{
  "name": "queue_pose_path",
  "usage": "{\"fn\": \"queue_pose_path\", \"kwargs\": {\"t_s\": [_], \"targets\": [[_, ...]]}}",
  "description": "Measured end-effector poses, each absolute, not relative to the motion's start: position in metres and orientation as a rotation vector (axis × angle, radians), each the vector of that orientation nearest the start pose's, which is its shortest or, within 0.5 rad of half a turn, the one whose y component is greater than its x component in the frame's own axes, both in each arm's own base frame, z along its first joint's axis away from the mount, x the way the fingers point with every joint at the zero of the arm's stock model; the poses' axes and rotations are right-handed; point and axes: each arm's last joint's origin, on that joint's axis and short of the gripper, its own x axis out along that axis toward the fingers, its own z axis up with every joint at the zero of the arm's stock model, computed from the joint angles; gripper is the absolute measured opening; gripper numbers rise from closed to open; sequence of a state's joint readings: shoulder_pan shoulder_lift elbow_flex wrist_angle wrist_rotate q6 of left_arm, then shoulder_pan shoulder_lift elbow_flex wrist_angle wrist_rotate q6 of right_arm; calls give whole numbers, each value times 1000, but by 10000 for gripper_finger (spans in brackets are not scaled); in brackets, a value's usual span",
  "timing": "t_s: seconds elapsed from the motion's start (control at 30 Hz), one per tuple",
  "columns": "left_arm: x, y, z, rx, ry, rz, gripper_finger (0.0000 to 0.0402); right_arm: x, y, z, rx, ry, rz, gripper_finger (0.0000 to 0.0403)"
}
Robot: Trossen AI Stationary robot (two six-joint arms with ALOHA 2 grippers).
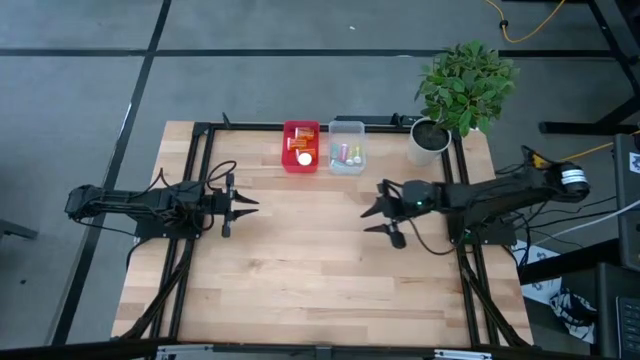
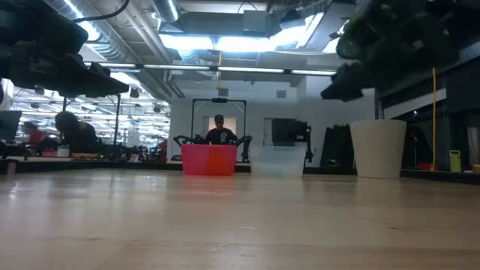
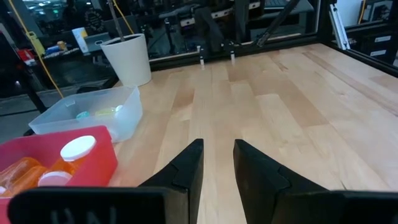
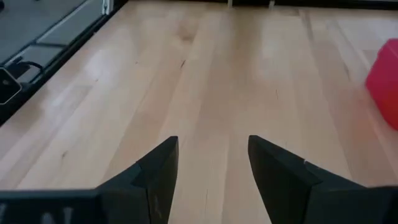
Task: Pick and place medicine bottles into bin by pill shape (circle, oval)
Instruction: Return to Home Position
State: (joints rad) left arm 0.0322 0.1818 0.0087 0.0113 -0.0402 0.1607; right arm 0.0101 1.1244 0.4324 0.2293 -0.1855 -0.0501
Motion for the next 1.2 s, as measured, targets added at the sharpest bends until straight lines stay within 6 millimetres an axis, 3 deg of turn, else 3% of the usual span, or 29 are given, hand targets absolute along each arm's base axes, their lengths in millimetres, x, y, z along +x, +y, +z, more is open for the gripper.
{"fn": "queue_pose_path", "kwargs": {"t_s": [0.23,0.4,0.73,0.9,1.2], "targets": [[107,5,153,161,167,59,82,189,13,175,18,388,223,197],[107,5,153,161,167,59,82,177,15,174,-6,361,241,197],[107,5,153,161,167,59,82,175,16,184,93,290,238,197],[107,5,153,161,167,59,82,176,19,195,121,183,354,197],[107,5,153,161,167,59,82,176,20,196,177,185,383,197]]}}
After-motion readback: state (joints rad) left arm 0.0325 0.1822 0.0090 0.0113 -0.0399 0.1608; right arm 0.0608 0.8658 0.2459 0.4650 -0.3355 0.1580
